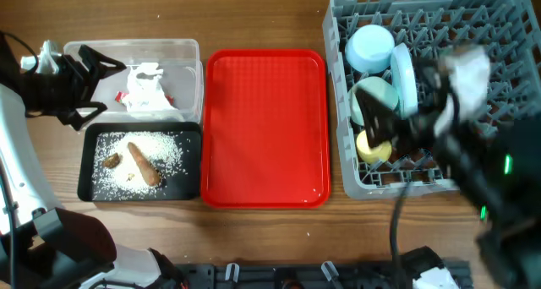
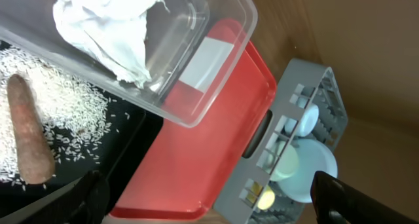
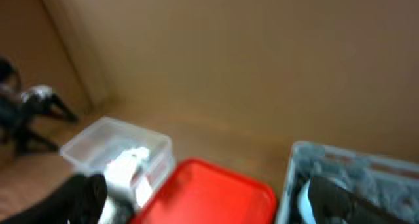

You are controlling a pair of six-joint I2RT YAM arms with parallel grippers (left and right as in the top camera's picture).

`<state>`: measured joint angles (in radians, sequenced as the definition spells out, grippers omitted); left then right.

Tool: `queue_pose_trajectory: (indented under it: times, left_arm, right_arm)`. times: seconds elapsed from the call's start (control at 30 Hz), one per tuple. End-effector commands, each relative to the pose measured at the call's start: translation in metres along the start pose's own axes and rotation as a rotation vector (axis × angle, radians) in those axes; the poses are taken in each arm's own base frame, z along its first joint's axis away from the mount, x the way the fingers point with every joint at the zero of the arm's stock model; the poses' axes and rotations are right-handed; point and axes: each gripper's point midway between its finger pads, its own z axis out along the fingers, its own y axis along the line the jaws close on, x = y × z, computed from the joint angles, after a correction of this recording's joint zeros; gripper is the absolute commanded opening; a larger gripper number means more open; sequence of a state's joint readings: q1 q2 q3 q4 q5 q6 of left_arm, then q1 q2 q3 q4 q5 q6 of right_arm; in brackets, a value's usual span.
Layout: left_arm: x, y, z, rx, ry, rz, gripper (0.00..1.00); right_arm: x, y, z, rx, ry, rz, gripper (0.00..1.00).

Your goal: Sort waste into correct bins and load items into the dishwasher rack

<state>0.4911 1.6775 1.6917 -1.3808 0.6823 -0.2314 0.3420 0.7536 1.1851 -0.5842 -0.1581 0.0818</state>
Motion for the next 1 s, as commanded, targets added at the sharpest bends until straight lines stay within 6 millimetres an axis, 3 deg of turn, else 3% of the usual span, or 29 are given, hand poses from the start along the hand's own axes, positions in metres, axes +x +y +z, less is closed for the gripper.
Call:
queue_pose_trajectory:
  times: [0.0,0.07,0.2,0.57,0.8,0.97]
  left_arm:
    - [-0.001,0.001,0.0,0.003,0.001,-0.014,1.0]
    - [-0.001,0.001,0.0,0.002,0.0,-0.014,1.0]
    - [-0.001,0.001,0.0,0.002,0.0,-0.014,1.0]
    - [-0.001,0.001,0.0,0.002,0.0,-0.014,1.0]
    - [-0.001,0.001,0.0,0.002,0.0,-0.014,1.0]
    - [-0.001,0.001,0.0,0.002,0.0,-0.014,1.0]
  right_arm:
    - [0.035,-0.009,-0.032,0.053,-0.127,-0.018,1.0]
    - [0.056,-0.017,-0.047,0.081,-0.232,0.004,1.0]
    - [0.093,-0.032,-0.056,0.135,-0.32,0.046,1.0]
    - [0.129,-0.048,-0.029,0.142,-0.498,0.008,1.0]
    - [0.161,-0.06,-0.015,0.173,-0.432,0.04,1.0]
    - [0.201,-0.07,0.0,0.195,-0.321,0.073,1.0]
